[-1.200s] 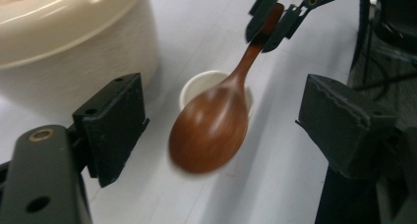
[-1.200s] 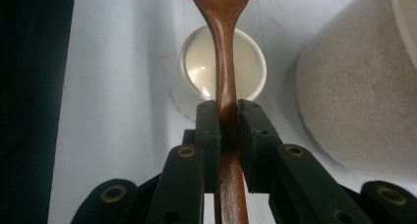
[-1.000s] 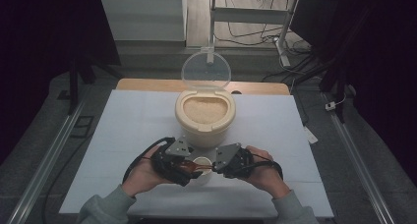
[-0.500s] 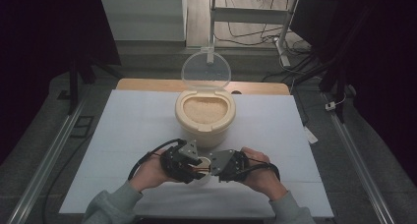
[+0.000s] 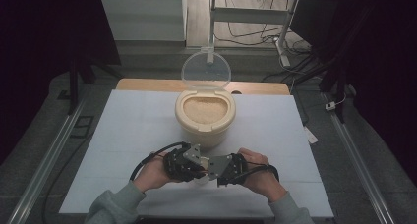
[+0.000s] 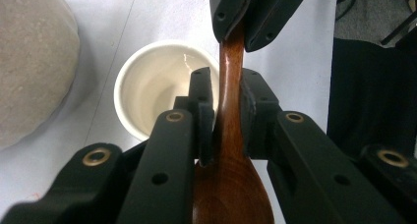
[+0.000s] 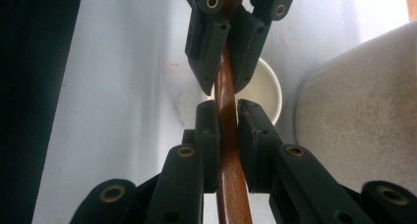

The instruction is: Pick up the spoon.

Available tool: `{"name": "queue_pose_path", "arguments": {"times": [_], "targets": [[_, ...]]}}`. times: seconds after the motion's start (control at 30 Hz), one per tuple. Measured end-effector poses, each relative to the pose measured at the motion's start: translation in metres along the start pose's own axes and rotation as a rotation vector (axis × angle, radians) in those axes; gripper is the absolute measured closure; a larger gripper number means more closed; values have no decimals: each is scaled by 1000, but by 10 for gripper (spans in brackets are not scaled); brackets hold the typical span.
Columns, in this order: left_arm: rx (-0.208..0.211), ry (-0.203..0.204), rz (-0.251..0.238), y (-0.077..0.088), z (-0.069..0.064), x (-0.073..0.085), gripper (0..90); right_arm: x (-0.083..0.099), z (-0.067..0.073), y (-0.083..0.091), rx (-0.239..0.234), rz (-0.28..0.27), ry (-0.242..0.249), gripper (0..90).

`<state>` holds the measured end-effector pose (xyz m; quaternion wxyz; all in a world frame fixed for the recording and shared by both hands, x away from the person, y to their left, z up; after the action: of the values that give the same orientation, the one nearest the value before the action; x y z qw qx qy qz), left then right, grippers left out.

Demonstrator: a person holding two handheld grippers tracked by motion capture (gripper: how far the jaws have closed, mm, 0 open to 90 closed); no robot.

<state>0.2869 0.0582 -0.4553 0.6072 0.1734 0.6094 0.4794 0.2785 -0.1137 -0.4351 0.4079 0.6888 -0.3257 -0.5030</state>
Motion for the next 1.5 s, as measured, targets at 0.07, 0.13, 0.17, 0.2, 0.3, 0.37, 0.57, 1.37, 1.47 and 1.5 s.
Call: {"name": "queue_pose_path", "arguments": {"times": [0.07, 0.13, 0.17, 0.2, 0.3, 0.37, 0.57, 1.37, 1.47, 1.5], "targets": [[-16, 5, -6, 0, 1, 1, 786, 2, -2, 4, 31, -63, -39, 700], [-32, 13, -16, 0, 2, 2, 787, 5, -5, 10, 60, -150, -77, 629], [-42, 19, -21, 1, 3, 3, 787, 5, -5, 10, 60, -150, -77, 629], [-51, 23, -26, 1, 4, 3, 788, 6, -6, 14, 77, -175, -112, 598], [-79, 41, -46, 4, 6, 5, 790, 13, -8, 25, 135, -292, -194, 539], [-93, 48, -60, 6, 7, 5, 790, 18, -10, 31, 158, -367, -274, 510], [-130, 73, -96, 9, 9, 8, 792, 34, -14, 44, 211, -515, -459, 446], [-254, 146, -243, 21, 10, 9, 793, 55, -16, 41, 244, -721, -786, 327], [-264, 149, -253, 20, 9, 9, 793, 52, -16, 36, 236, -726, -793, 328], [-269, 149, -258, 20, 8, 8, 793, 51, -16, 35, 235, -727, -794, 329]]}}
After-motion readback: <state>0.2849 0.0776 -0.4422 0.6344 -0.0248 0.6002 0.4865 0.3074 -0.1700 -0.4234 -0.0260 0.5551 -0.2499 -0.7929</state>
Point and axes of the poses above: each handheld gripper's, and its own axes: y roughly backward along the jaws, x roughly out of its underside, z roughly to its left, the point moved 1 cm from there along -y, roughly forward along the jaws, and after that the axes turned 14 degrees about -x, right-handed, at the moved point
